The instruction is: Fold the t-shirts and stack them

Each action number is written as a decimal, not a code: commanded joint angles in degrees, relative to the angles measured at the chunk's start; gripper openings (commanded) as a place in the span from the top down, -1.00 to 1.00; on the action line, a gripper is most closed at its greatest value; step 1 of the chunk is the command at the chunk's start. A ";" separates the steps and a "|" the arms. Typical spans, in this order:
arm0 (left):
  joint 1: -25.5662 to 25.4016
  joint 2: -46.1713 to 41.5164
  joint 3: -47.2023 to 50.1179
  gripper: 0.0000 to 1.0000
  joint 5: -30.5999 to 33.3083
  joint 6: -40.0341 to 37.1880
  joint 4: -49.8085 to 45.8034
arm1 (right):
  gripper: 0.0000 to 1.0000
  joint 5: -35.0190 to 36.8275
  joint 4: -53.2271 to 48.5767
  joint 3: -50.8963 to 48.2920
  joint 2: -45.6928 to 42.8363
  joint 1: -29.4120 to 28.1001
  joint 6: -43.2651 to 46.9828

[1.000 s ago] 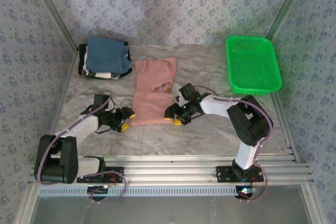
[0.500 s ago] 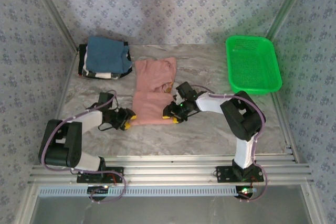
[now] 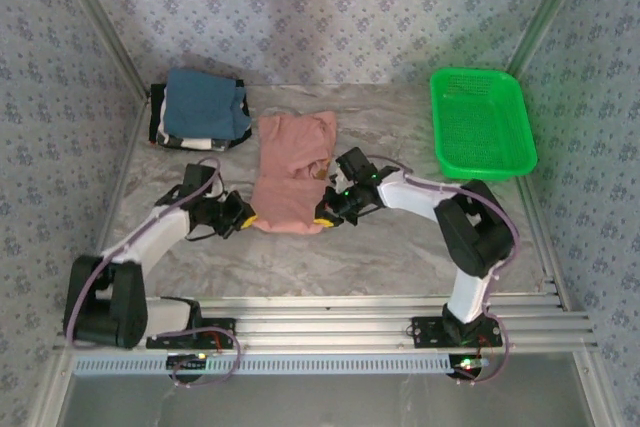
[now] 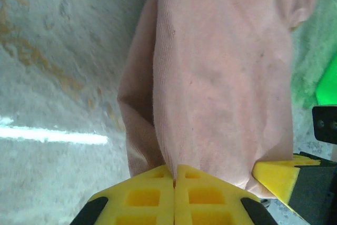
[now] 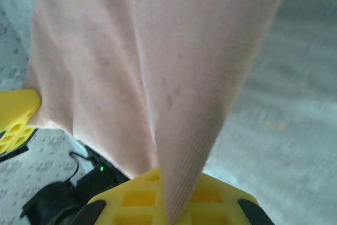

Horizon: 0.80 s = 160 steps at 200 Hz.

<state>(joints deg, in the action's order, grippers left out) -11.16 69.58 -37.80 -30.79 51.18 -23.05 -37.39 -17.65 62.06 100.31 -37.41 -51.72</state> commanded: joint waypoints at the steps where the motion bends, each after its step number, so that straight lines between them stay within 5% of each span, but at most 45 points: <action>1: -2.05 -8.56 3.38 0.90 0.91 2.08 -8.59 | 0.93 -2.26 -5.78 -3.28 -6.46 -3.72 -2.23; 78: -13.32 -42.76 7.29 0.91 5.94 19.02 -31.60 | 0.95 2.48 -5.64 -18.49 -26.76 -16.29 -19.58; 160: -12.23 -20.95 -9.01 0.93 6.66 12.38 -21.14 | 0.95 -1.18 -15.93 -7.69 -25.29 -5.33 -10.56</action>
<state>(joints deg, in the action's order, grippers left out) -24.32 42.87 -41.39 -24.99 64.73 -48.82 -36.56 -26.92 48.53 73.47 -46.63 -67.02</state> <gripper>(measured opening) 0.044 0.076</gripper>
